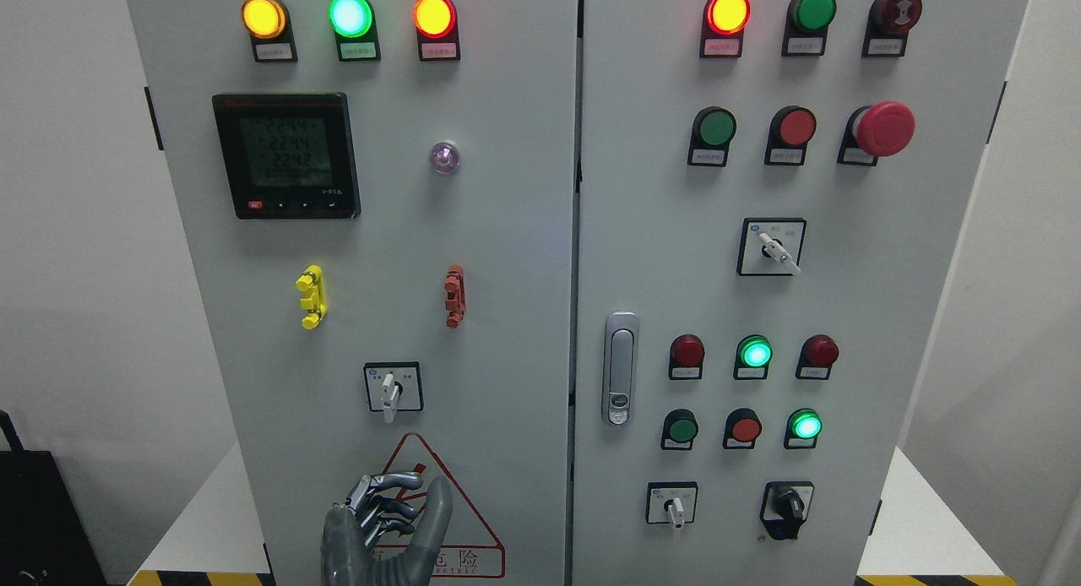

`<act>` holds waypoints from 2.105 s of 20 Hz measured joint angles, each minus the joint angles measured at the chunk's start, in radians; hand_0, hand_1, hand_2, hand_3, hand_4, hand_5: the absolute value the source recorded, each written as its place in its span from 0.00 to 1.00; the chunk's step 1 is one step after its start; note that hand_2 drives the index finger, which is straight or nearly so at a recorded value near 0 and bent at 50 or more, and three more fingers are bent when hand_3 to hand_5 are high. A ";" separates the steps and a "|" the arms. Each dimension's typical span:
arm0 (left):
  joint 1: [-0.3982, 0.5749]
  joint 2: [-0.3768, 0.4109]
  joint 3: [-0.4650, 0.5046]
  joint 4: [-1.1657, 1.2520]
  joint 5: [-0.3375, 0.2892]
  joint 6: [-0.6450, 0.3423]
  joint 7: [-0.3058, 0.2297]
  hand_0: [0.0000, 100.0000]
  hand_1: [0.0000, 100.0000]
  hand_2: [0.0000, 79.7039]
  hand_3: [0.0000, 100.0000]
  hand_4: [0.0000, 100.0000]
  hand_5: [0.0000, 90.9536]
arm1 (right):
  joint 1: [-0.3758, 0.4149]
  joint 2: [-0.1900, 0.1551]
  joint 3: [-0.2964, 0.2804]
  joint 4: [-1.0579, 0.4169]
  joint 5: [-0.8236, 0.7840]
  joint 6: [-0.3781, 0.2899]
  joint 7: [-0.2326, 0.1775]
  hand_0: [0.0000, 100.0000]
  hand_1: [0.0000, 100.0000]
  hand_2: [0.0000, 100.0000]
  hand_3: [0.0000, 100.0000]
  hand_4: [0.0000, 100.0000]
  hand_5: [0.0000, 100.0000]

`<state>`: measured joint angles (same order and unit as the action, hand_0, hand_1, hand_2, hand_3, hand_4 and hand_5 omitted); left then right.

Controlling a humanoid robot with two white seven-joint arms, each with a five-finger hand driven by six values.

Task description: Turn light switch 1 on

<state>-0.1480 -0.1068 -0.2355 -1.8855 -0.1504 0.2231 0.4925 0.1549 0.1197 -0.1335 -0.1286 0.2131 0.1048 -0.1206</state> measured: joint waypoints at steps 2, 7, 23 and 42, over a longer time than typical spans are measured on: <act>-0.001 -0.002 0.004 -0.003 0.000 0.003 0.008 0.17 0.66 0.68 0.63 0.77 0.84 | 0.000 0.000 0.000 0.000 0.000 0.000 0.000 0.05 0.00 0.00 0.00 0.00 0.00; -0.003 -0.004 0.013 -0.007 -0.001 0.004 0.012 0.18 0.61 0.68 0.73 0.84 0.94 | 0.000 0.000 0.000 0.000 0.000 0.000 0.000 0.05 0.00 0.00 0.00 0.00 0.00; -0.020 -0.009 0.031 -0.013 -0.001 0.021 0.021 0.20 0.66 0.70 0.87 0.92 0.95 | 0.000 0.000 0.000 0.000 0.000 0.000 -0.004 0.05 0.00 0.00 0.00 0.00 0.00; -0.110 -0.019 0.045 -0.015 -0.027 0.093 0.044 0.21 0.70 0.70 0.87 0.90 0.94 | 0.000 0.000 0.000 0.000 0.000 0.000 0.000 0.05 0.00 0.00 0.00 0.00 0.00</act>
<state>-0.2585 -0.1256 -0.1904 -1.9007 -0.1774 0.3161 0.5363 0.1549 0.1196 -0.1335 -0.1286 0.2131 0.1049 -0.1206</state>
